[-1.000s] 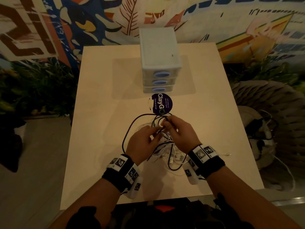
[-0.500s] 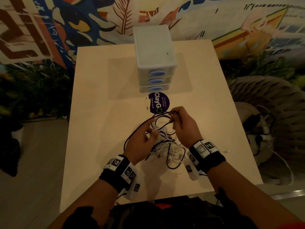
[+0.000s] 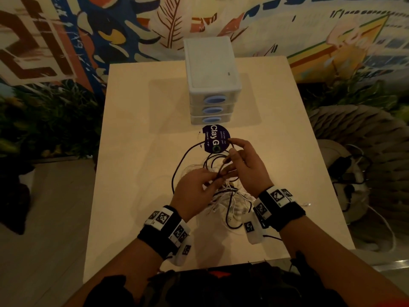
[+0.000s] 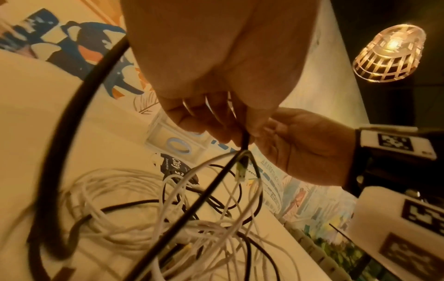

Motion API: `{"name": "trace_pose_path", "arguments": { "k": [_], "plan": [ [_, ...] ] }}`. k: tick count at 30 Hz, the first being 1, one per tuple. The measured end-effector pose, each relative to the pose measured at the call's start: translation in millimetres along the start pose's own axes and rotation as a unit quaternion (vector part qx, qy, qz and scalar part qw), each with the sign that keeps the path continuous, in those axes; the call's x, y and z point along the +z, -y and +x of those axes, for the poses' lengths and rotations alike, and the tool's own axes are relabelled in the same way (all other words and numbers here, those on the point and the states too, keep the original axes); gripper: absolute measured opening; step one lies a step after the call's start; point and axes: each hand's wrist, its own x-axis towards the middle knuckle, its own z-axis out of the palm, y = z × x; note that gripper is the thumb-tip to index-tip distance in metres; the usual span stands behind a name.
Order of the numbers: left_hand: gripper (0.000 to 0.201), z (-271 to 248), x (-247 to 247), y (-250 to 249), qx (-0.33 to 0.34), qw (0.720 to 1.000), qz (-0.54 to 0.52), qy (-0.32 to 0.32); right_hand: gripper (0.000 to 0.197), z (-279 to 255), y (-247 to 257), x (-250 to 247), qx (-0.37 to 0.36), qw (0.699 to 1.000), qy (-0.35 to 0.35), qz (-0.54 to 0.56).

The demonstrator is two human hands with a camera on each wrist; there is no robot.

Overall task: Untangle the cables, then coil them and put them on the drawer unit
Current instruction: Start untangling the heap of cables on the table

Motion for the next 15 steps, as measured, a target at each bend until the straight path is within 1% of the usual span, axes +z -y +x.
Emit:
{"name": "trace_pose_path", "arguments": {
  "k": [2,4,5,6,7,8,9,10,12,15],
  "plan": [
    [0.015,-1,-4,-2,-0.063,0.993,-0.095,-0.024,0.045,0,-2,-3,0.006,1.0,0.028,0.014],
    [0.011,-1,-12,-8,-0.105,0.974,-0.195,-0.044,0.052,-2,-5,-5,0.002,0.995,0.095,-0.043],
    [0.01,-1,-18,-13,-0.109,0.964,-0.238,-0.052,0.049,-4,-7,-6,-0.003,0.986,0.134,-0.097],
    [0.011,0,-23,-17,-0.11,0.953,-0.276,-0.057,0.041,-7,-9,-6,-0.012,0.972,0.17,-0.164],
    [0.011,1,-29,-20,-0.109,0.945,-0.302,-0.061,0.029,-9,-8,-4,-0.022,0.956,0.192,-0.221],
    [0.011,3,-35,-22,-0.106,0.941,-0.314,-0.068,0.019,-11,-7,-2,-0.027,0.948,0.204,-0.244],
    [0.011,5,-40,-23,-0.102,0.941,-0.314,-0.076,0.017,-13,-6,-1,-0.028,0.949,0.207,-0.235],
    [0.011,6,-45,-24,-0.099,0.942,-0.309,-0.086,0.023,-13,-5,-2,-0.03,0.956,0.2,-0.213],
    [0.015,6,-55,-20,-0.101,0.941,-0.304,-0.108,0.028,-10,0,-8,-0.037,0.969,0.16,-0.183],
    [0.025,2,-72,-6,-0.116,0.932,-0.322,-0.12,0.013,-4,4,-18,-0.041,0.969,0.121,-0.214]
  ]
}}
